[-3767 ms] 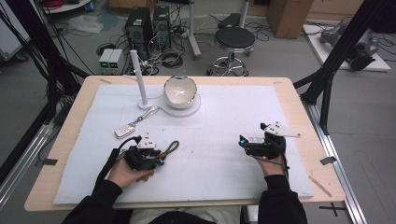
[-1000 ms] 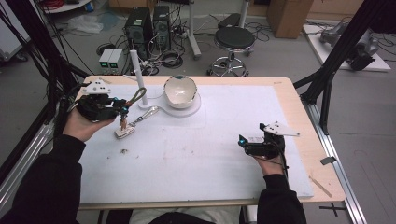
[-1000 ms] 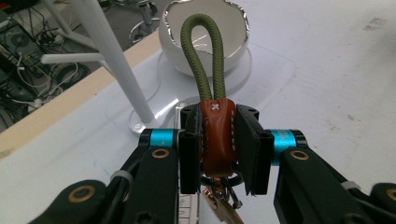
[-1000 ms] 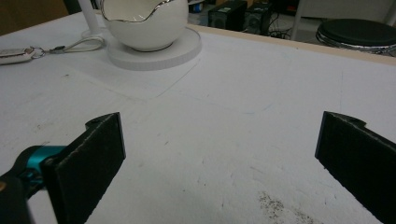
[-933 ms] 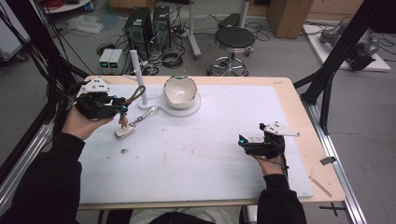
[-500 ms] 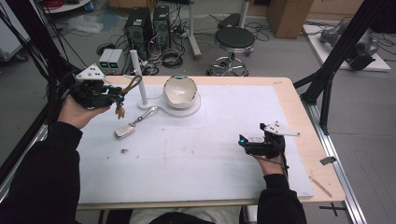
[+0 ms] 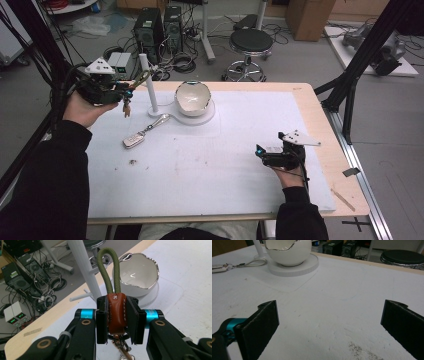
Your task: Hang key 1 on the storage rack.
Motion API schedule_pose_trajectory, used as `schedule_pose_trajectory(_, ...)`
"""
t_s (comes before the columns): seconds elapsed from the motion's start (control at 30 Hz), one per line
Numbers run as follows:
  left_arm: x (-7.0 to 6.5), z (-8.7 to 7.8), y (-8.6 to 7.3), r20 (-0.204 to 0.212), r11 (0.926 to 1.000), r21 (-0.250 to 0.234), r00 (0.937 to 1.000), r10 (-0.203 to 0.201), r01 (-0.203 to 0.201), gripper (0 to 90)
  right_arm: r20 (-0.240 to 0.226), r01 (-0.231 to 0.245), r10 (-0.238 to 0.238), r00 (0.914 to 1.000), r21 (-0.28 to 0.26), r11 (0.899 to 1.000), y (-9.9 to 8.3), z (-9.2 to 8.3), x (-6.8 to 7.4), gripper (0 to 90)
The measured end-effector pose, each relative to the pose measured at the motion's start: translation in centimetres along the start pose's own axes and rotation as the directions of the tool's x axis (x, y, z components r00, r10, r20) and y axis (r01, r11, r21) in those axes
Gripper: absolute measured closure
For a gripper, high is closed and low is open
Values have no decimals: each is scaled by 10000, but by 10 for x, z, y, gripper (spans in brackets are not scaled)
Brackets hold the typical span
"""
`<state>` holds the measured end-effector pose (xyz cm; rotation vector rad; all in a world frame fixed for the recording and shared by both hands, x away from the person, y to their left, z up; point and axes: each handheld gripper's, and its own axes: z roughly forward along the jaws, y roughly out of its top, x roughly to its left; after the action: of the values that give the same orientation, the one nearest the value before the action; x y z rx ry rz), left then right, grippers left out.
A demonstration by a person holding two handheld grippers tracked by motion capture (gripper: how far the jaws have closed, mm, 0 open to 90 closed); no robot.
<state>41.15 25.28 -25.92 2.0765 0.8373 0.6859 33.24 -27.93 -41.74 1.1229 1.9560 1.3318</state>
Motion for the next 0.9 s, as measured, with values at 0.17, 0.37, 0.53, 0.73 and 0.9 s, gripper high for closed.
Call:
schedule_pose_trajectory(0.17,3,12,-2,-96,9996,273,10000,-24,27,719,27,-46,46,10000,15,10000,0,-1,-1,6)
schedule_pose_trajectory(0.37,7,22,-4,-160,9989,443,9998,-141,148,719,6,-91,91,10000,19,10000,0,-1,-1,6)
schedule_pose_trajectory(0.53,8,31,-5,-192,9980,613,9997,-171,183,718,-42,-63,63,10000,-8,10000,0,0,-3,6)
schedule_pose_trajectory(0.73,3,40,-5,-273,9952,951,9994,-195,220,715,2,-50,50,10000,-13,10000,0,0,-3,6)
schedule_pose_trajectory(0.9,2,38,-5,-32,9960,788,9991,-418,419,572,-8,-64,64,10000,12,10000,-1,-1,-3,6)
